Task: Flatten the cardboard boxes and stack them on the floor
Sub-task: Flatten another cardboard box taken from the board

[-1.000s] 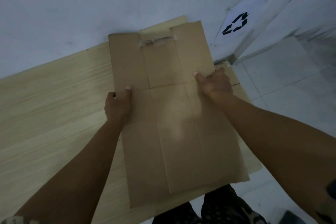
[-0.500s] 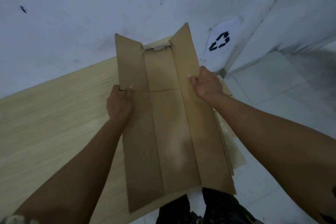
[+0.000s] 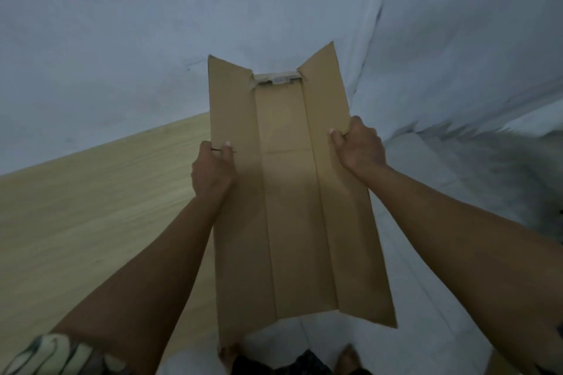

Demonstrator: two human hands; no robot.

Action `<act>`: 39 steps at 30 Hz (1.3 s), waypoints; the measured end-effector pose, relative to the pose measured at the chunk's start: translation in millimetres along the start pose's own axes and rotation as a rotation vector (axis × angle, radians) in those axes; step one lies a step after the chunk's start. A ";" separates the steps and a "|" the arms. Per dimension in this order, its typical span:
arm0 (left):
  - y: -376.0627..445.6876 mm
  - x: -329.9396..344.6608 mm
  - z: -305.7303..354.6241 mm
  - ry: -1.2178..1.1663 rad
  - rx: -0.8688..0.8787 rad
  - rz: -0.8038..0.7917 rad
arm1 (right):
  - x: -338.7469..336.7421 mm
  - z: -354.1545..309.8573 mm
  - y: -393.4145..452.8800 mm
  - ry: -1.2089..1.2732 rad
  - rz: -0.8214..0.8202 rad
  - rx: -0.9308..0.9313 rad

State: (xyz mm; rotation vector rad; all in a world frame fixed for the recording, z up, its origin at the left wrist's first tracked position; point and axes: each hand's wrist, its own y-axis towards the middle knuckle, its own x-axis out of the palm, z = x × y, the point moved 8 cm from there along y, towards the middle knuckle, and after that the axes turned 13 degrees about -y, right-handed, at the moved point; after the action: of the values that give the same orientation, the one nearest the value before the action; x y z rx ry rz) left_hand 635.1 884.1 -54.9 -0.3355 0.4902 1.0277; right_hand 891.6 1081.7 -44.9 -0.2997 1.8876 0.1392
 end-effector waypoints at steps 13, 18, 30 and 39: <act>-52.8 187.9 16.8 -0.021 -0.096 -0.107 | 10.7 165.5 77.8 -0.050 -0.069 0.063; -73.4 248.5 -15.0 -0.015 -0.182 -0.060 | 62.3 219.0 103.6 -0.072 -0.133 0.061; -31.0 442.3 -226.1 -0.043 -0.335 0.126 | 316.2 306.9 221.3 -0.134 -0.222 -0.024; 4.8 562.9 -426.8 0.057 -0.299 0.187 | 572.2 363.5 262.5 -0.054 -0.245 -0.085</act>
State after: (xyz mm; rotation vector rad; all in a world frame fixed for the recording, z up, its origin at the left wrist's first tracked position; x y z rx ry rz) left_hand 771.7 1089.9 -716.8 -0.5945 0.4244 1.2795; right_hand 975.8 1343.2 -718.0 -0.5766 1.7782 0.0607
